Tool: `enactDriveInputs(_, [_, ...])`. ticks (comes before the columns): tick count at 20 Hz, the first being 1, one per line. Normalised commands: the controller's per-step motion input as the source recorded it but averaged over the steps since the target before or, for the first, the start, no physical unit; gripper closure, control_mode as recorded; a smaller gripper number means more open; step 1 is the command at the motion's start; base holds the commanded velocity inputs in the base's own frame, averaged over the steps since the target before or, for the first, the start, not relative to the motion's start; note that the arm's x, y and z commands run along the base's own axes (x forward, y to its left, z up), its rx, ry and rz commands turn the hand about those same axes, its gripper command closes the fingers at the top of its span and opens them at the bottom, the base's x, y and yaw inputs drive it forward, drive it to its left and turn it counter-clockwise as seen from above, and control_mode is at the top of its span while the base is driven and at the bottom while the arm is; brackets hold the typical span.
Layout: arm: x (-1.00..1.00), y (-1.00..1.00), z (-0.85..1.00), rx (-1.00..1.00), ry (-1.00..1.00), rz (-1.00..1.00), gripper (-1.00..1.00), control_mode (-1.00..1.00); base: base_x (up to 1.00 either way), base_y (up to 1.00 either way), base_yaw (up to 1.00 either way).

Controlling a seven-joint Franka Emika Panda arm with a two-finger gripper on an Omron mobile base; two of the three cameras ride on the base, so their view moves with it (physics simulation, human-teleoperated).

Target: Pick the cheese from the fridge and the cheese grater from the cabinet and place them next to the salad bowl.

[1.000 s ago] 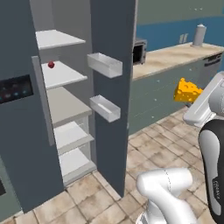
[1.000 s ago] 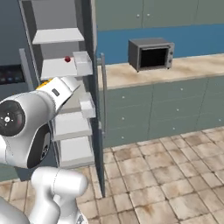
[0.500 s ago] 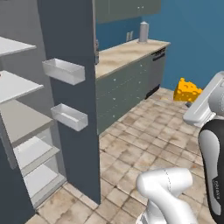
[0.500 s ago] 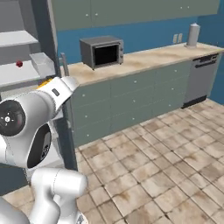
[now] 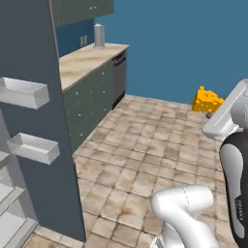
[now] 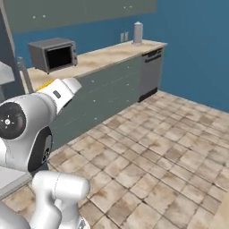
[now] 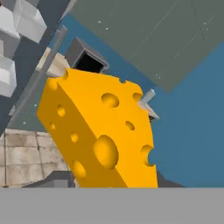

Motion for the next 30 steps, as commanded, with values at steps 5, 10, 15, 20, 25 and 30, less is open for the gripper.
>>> enactDriveInputs(5, [0.0, 0.0, 0.0, 0.0, 0.0, 0.0, 1.0, 1.0, -0.13, -0.16, -0.5])
enactDriveInputs(10, [0.0, 0.0, 0.0, 0.0, 0.0, 0.0, 1.0, 1.0, -0.35, -0.05, -0.47])
enactDriveInputs(15, [0.0, 0.0, 0.0, 0.0, 0.0, 0.0, 1.0, 1.0, -0.44, 0.0, -0.49])
enactDriveInputs(20, [0.0, 0.0, 0.0, 0.0, 0.0, 0.0, 1.0, 1.0, -0.48, 0.0, -0.5])
enactDriveInputs(25, [0.0, 0.0, 0.0, 0.0, 0.0, 0.0, 1.0, 1.0, -0.51, 0.0, -0.5])
enactDriveInputs(30, [0.0, 0.0, 0.0, 0.0, 0.0, 0.0, 1.0, 1.0, -0.54, 0.0, -0.49])
